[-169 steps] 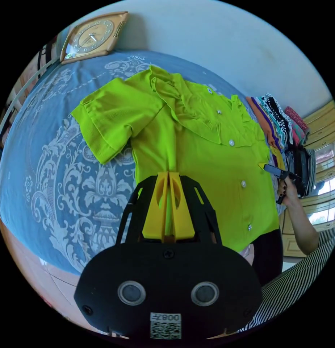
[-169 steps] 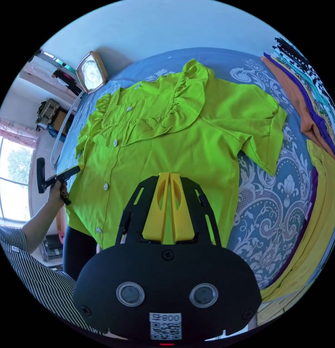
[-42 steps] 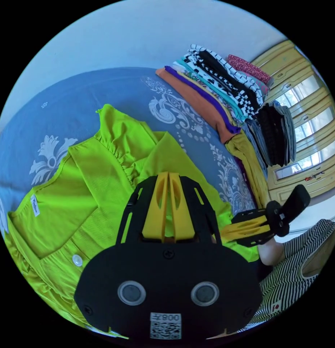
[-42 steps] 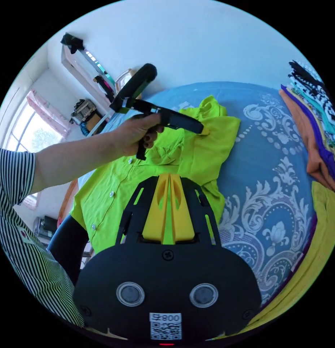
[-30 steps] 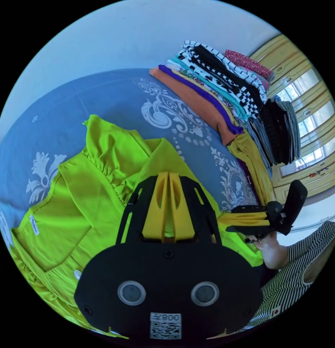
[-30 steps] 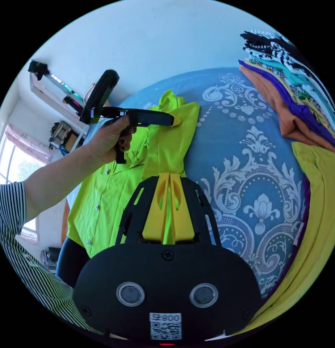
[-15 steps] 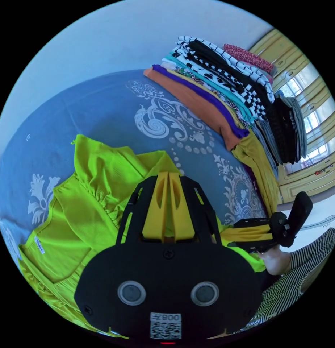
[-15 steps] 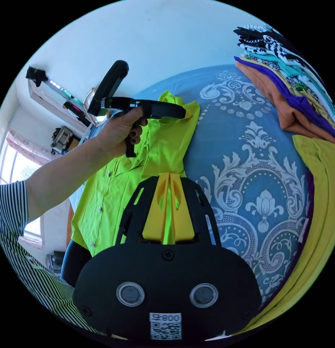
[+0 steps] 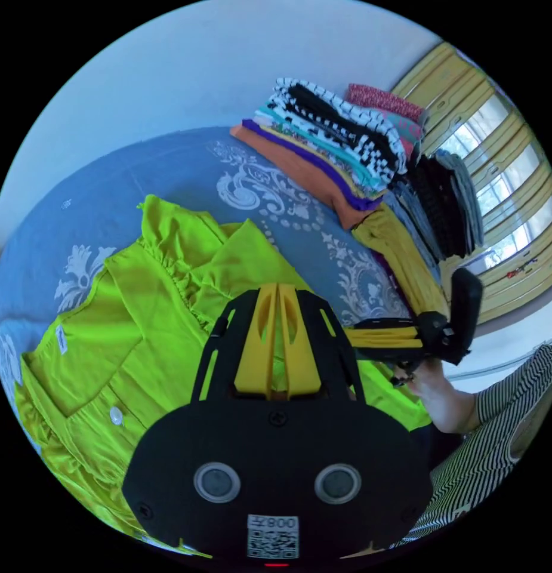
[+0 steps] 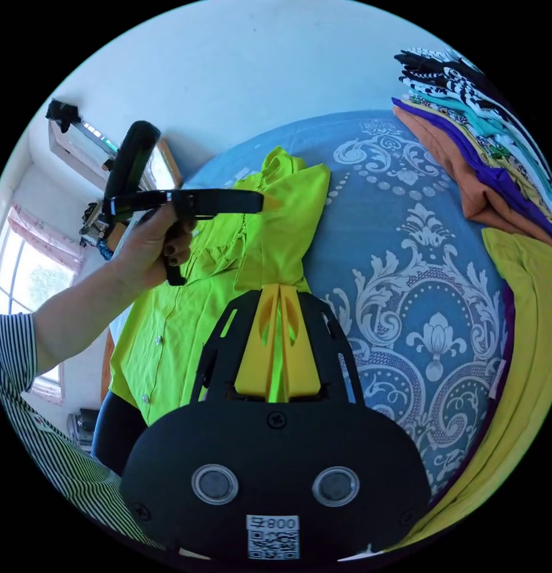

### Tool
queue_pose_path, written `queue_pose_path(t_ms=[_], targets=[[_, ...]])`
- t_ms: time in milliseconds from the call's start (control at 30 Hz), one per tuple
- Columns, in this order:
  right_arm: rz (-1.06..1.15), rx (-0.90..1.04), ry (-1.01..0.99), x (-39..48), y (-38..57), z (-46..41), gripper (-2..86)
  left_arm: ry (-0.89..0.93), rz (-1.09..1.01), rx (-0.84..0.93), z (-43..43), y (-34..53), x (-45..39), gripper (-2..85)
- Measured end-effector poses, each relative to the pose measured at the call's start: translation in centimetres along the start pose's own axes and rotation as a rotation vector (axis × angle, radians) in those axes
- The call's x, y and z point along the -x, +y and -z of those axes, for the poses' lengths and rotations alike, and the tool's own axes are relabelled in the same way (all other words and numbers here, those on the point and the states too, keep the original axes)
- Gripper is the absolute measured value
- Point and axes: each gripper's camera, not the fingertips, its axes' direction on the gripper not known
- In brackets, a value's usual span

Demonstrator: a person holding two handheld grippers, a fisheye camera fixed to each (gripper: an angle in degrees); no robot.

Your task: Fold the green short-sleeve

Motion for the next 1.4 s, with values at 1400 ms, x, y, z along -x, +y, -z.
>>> queue_pose_path(t_ms=[1400], targets=[[0.591, 0.278, -0.084, 74.8, -43.0, -13.0, 5.6, 0.233, 1.13, -0.773, -3.8, 89.1, 34.2, 4.2]])
